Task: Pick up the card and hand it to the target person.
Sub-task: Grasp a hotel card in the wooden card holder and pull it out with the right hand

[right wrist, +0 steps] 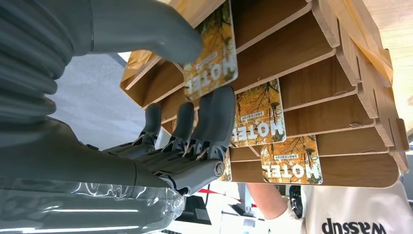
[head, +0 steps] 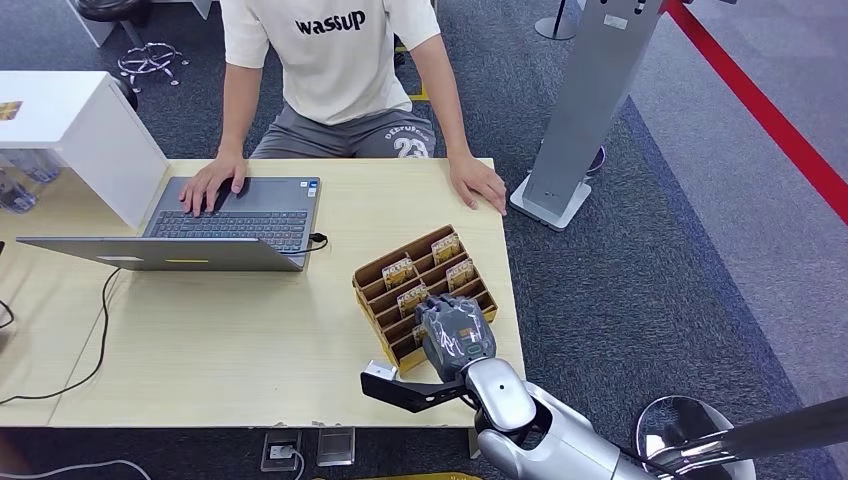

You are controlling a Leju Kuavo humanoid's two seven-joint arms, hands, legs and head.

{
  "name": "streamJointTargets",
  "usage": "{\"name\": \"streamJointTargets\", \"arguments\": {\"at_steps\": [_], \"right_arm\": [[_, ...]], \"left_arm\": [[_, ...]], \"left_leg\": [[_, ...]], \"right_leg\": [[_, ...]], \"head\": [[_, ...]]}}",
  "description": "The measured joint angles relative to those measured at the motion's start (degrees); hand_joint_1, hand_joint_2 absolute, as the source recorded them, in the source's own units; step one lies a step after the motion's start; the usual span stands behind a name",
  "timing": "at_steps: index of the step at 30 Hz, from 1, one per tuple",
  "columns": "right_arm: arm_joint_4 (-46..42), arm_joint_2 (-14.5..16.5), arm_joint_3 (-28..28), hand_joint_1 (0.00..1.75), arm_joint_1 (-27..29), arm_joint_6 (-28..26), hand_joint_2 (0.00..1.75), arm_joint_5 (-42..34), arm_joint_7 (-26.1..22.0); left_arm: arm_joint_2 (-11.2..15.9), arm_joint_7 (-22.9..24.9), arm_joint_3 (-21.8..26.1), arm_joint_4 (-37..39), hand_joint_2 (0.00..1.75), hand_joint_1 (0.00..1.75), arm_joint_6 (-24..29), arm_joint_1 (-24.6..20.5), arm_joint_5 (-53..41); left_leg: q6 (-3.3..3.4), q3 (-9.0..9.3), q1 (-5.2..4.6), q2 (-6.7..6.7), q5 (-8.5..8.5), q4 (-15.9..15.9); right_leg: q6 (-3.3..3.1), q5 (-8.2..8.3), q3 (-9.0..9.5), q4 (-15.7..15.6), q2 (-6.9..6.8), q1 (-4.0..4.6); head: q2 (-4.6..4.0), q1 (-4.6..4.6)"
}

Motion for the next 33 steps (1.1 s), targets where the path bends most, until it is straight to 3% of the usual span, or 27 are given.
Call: {"name": "streamJointTargets", "arguments": {"at_steps": [2, 24, 28, 33], "right_arm": [[0.0, 0.0, 0.0, 1.4, 0.0, 0.0, 1.75, 0.0, 0.0], [0.4, 0.3, 0.0, 1.34, -0.2, -0.1, 1.75, -0.3, -0.5], [0.6, 0.3, 0.0, 1.34, -0.3, 0.0, 1.75, -0.3, -0.5], [0.9, 0.5, 0.1, 1.34, -0.4, 0.0, 1.75, -0.4, -0.8]], "left_arm": [[0.0, 0.0, 0.0, 0.0, 0.0, 0.0, 0.0, 0.0, 0.0], [0.0, -0.3, 0.0, 0.0, 0.0, 0.0, 0.1, 0.1, 0.3], [0.0, -0.5, 0.0, 0.0, 1.75, 0.0, 0.0, 0.1, 0.3], [0.0, -0.9, 0.1, 0.0, 1.75, 0.0, -0.4, 0.1, 0.4]], "left_leg": [[0.0, 0.0, 0.0, 0.0, 0.0, 0.0], [0.0, 0.01, 0.0, 0.0, 0.0, 0.0], [0.0, 0.01, 0.0, 0.0, 0.0, 0.0], [0.0, 0.01, 0.0, 0.0, 0.0, 0.0]], "right_leg": [[0.0, 0.0, 0.0, 0.0, 0.0, 0.0], [0.0, 0.0, 0.01, 0.0, 0.0, 0.0], [0.0, 0.0, 0.01, 0.0, 0.0, 0.0], [0.0, 0.0, 0.01, 0.0, 0.0, 0.0]], "head": [[0.0, -0.01], [-0.01, -0.02], [-0.01, -0.02], [-0.01, -0.01]]}}
